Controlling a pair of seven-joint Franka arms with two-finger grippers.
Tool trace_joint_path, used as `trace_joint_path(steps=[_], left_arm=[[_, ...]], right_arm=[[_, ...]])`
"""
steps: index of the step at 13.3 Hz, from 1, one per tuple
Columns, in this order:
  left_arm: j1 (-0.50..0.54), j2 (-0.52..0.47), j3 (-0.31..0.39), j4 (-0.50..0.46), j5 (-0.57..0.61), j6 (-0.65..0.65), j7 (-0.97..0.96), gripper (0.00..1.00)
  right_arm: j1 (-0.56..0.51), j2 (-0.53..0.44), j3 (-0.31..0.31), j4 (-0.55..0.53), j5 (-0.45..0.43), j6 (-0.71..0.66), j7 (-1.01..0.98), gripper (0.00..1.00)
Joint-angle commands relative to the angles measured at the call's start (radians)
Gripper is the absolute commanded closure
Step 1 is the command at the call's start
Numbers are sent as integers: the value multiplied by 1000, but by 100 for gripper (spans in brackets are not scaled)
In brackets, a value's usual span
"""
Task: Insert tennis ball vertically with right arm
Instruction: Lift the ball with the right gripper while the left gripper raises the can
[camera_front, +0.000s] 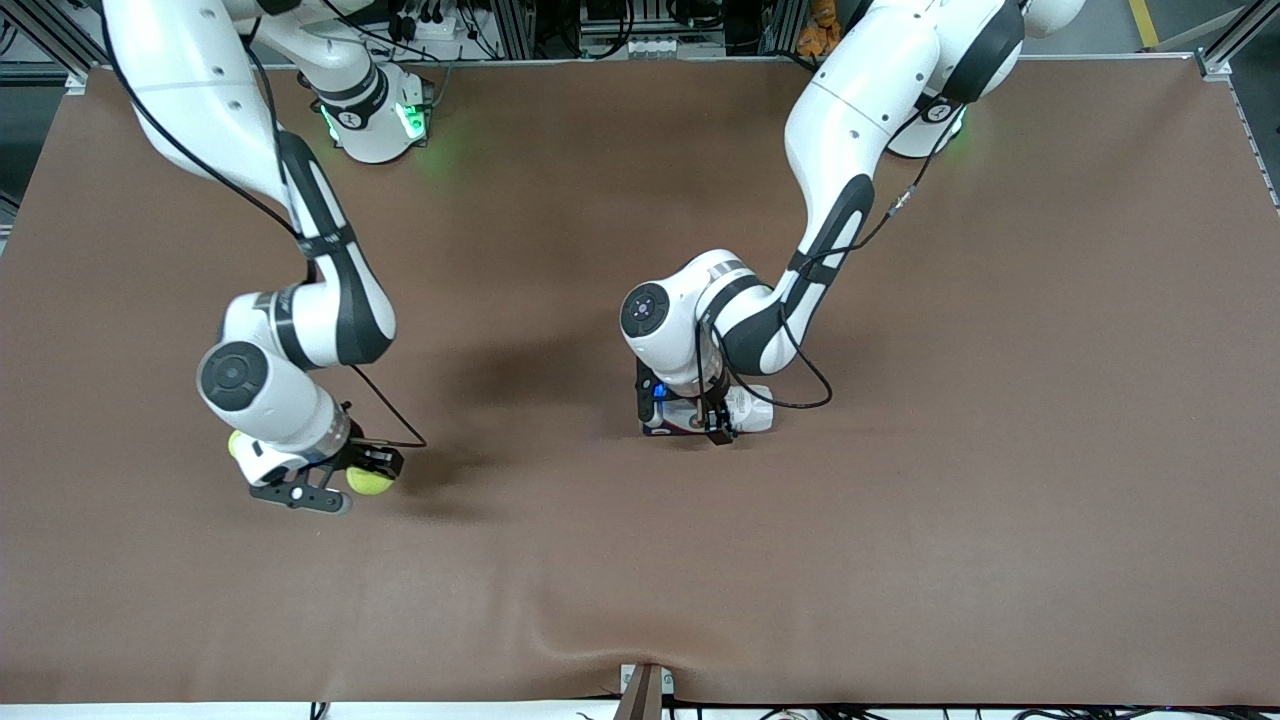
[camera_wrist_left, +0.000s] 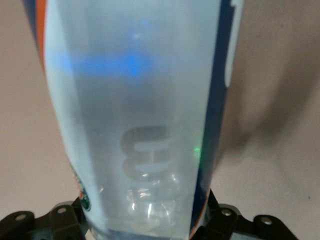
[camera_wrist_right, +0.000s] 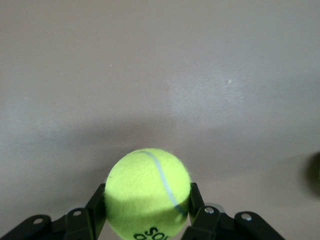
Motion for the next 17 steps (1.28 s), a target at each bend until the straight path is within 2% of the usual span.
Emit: trace_joint_path(steps=[1,4,7,9,12,16,17], left_arm=[[-7,1,-4,18,8,2,-20,17],[-7,5,-4,14,8,2,-20,18],[-7,-11,-7,18,5,2,-16,18],[-1,-40,-37,19,3,8,-19,18],[10,-104,-76,21,-32,113,-52,18],[8,-163,-77,21,-157,316,-144,19],[7,-164,-77,19,-188,401,-181,19]], right_arm=[[-7,-103,2,-19,-51,-99,14,100],[-7,-181,-19,10,-65,-220,8,100],[-8,-221,-47,92,-65,-416,-77,100],[-10,-251,-73,150,-64,-542,-117,100],[-13,-266,-78,217,-65,-645,-131,100],[-25,-275,-81,245,-64,-676,-133,100],[-25,-275,-81,245,-64,-676,-131,100]])
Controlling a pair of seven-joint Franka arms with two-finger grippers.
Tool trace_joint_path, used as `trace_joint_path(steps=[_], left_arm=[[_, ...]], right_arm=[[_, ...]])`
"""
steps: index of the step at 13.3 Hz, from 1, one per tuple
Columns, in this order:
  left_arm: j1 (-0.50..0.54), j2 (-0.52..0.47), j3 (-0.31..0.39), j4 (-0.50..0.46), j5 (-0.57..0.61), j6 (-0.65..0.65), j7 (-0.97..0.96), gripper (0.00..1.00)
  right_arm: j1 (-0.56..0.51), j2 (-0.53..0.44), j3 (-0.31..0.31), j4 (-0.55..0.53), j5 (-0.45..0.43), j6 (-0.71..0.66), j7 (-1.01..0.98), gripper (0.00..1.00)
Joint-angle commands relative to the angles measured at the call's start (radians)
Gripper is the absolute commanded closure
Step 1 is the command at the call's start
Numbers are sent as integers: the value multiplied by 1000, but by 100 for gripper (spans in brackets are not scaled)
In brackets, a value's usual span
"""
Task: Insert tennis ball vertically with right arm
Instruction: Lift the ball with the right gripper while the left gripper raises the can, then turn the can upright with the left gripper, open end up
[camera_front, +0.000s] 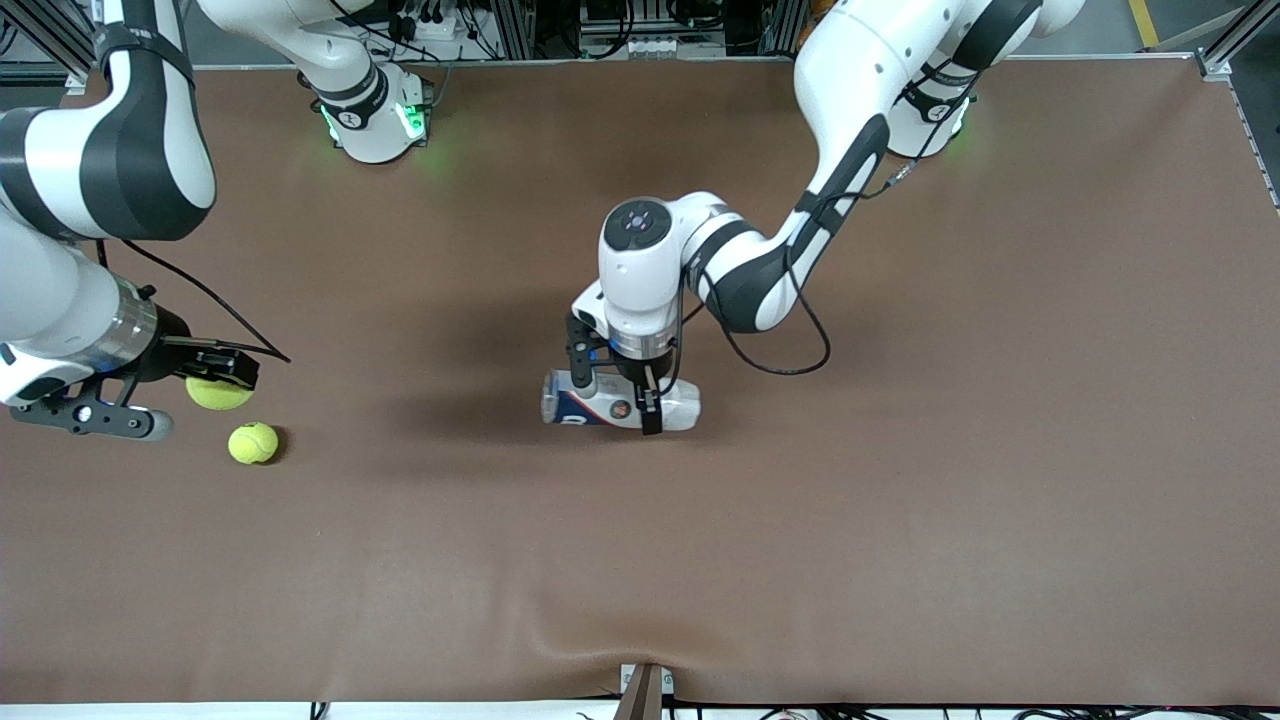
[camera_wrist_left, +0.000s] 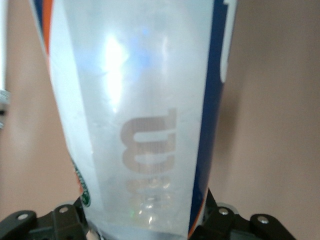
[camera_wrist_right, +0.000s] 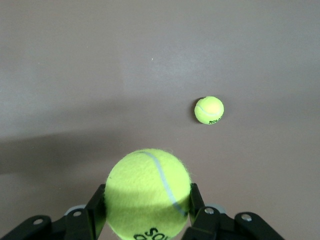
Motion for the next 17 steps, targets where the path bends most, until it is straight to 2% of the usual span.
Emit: trace_joint_path(steps=[1,4,6,13,17], left_arm=[[5,-20,-10,-23,-76,211,-103,19],[-8,15,-8,-29,-91,480,-249,23],[-11,47,-8,-31,-91,603,-307,23],[-23,252,-8,-32,-101,1080,-389,20],[-23,311,-7,-37,-104,1164,-387,20]], right_arm=[[-14,-6,9,10,-14,-15,-12,100],[-14,-6,9,10,-14,-17,-13,100],[-14,-8,9,10,-14,-21,-13,100],[-14,-6,11,10,-14,-20,-12,100],[-7,0,12,9,-9,-17,-10,100]])
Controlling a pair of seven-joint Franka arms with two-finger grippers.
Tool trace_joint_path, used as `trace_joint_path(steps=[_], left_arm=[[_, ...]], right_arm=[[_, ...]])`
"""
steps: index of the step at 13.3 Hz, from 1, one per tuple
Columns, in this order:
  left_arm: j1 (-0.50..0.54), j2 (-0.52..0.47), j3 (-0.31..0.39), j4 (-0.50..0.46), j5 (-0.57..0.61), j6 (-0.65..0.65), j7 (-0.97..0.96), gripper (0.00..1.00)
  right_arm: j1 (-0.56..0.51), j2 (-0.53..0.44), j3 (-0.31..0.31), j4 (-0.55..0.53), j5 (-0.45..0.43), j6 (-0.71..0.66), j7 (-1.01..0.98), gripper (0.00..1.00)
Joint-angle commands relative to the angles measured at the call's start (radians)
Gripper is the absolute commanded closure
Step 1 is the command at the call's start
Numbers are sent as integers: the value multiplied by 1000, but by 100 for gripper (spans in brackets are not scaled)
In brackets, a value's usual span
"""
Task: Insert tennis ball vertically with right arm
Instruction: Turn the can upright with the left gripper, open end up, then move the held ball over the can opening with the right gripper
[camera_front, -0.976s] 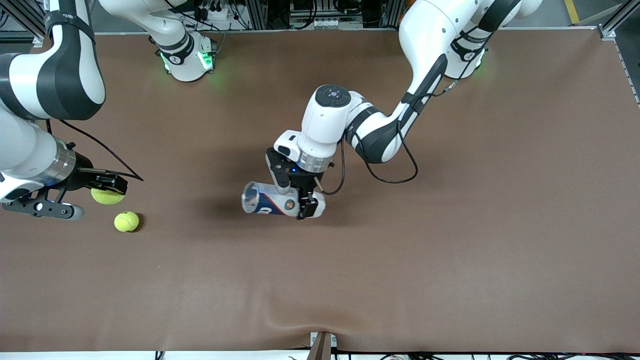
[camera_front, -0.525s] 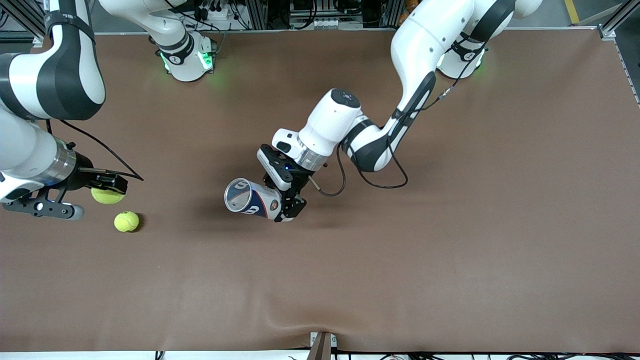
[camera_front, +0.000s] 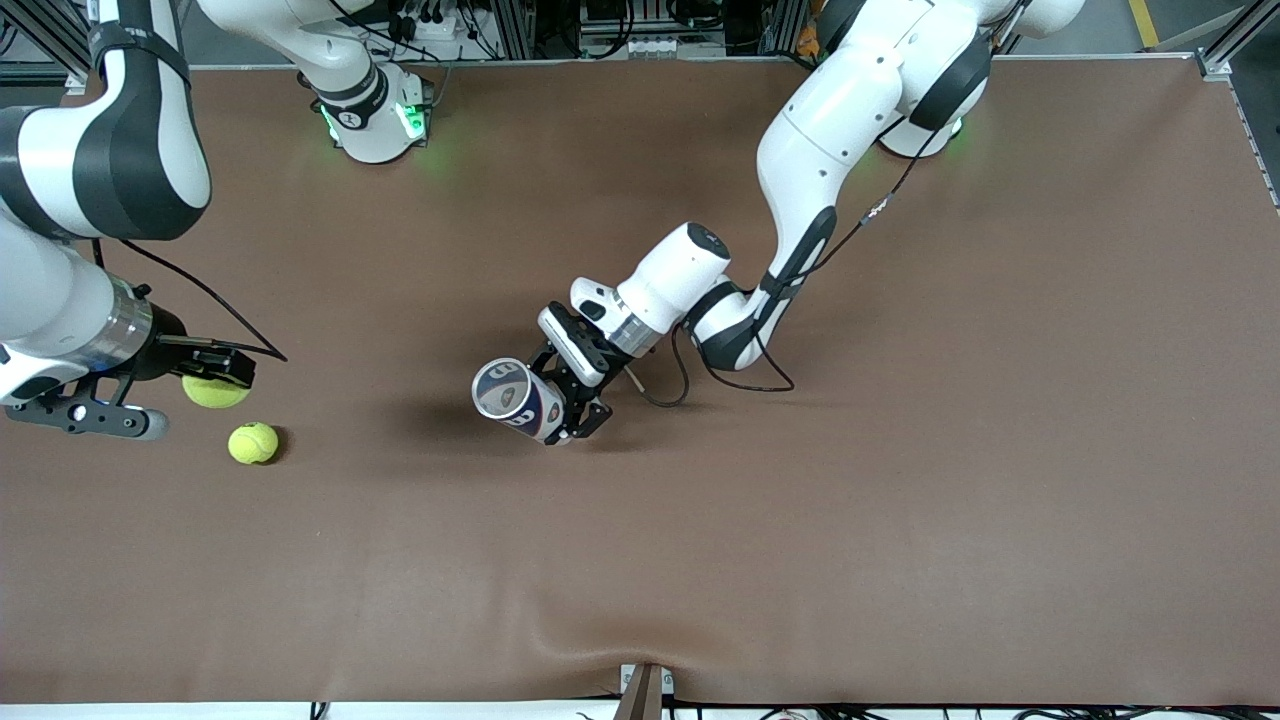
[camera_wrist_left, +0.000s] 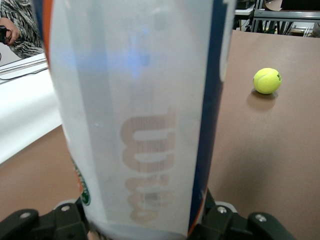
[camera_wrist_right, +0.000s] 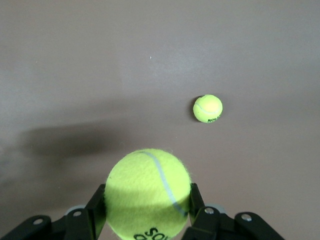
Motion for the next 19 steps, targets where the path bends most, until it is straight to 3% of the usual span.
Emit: trace_joint_path(steps=[1,7,19], left_arm=[[-8,41,4,15,-17,42,-2,20],[-8,127,10,15,-17,102,-1,20],[-6,146,11,12,-14,104,-1,19]], right_arm=[[0,3,13,9,-8,-10,-6,100],[61,12,18,9,9,-3,50,100],[271,124,18,75,101,96,579,100]])
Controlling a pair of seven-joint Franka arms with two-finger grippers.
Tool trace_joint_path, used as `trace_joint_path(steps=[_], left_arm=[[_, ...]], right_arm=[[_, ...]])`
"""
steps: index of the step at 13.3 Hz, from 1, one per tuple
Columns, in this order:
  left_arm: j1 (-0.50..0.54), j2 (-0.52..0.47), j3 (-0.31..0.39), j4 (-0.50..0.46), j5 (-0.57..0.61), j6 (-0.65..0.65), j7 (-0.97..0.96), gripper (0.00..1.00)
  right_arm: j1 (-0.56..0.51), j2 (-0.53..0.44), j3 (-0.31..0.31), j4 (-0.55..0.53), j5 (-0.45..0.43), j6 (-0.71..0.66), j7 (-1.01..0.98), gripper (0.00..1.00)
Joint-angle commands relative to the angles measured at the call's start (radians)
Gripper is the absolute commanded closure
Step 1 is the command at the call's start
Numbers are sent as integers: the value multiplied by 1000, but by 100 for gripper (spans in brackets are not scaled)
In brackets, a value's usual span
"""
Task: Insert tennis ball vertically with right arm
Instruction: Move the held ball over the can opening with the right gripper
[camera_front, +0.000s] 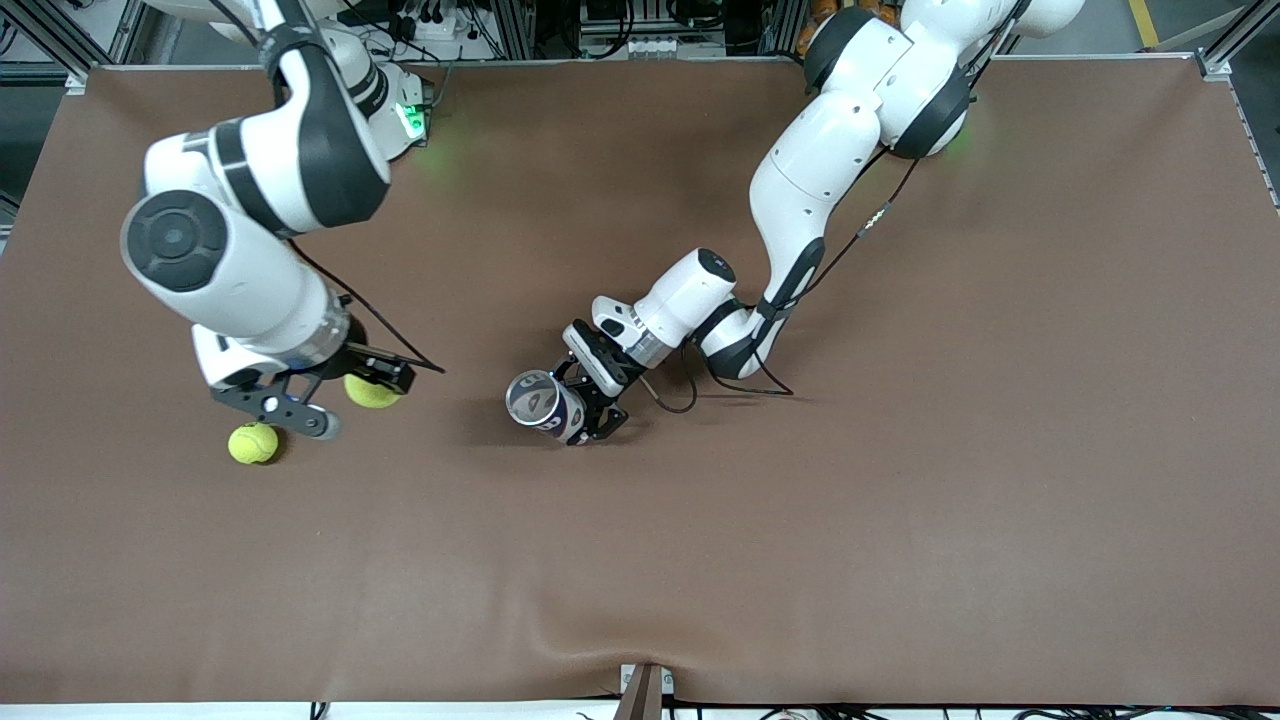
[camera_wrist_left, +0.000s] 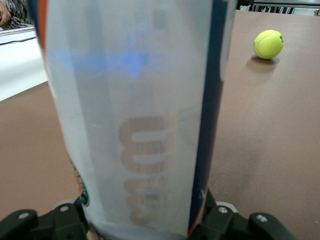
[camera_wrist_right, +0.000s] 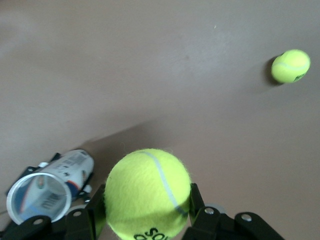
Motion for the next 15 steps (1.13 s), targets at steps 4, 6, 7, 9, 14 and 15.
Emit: trace_joint_path(steps=[4,6,7,9,14,15], left_arm=[[-8,24,10,15,-15,6,2,16],[-6,24,10,15,-13,6,4,16],[-7,23,10,15,-13,6,5,16],[-8,20,10,15,-13,8,4,16],[-6,18,10,14,-13,8,4,16],[-6,17,10,14,-13,9,4,16]], right_arm=[[131,138,-9,85,24,140,309,100],[168,175,-9,89,24,169,375,100],[178,186,-11,89,24,171,386,100],[183,196,-11,89,24,180,394,100],[186,198,-9,91,26,180,392,100],[185,198,-9,91,26,180,389,83]])
